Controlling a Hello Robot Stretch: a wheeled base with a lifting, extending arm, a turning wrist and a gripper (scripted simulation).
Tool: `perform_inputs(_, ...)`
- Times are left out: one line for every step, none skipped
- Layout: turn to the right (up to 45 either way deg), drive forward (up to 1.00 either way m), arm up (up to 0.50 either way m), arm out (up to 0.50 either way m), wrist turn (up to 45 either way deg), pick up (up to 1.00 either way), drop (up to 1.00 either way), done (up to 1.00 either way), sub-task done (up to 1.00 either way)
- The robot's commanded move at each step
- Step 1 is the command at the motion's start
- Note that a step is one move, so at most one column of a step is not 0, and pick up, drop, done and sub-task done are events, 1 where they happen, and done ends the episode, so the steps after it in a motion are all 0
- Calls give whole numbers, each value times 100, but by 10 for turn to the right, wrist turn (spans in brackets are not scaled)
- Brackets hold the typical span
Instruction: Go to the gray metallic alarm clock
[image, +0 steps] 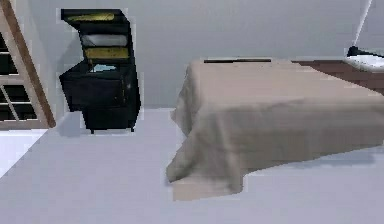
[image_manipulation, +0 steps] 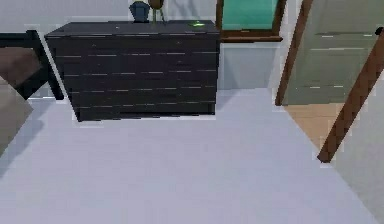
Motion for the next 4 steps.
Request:
perform_inputs(-360, 0, 0, 0, 0, 0, 0, 0, 0)
perform_inputs(0, 100, 0, 0, 0, 0, 0, 0, 0)
perform_inputs(-120, 0, 0, 0, 0, 0, 0, 0, 0)
perform_inputs(0, 20, 0, 0, 0, 0, 0, 0, 0)
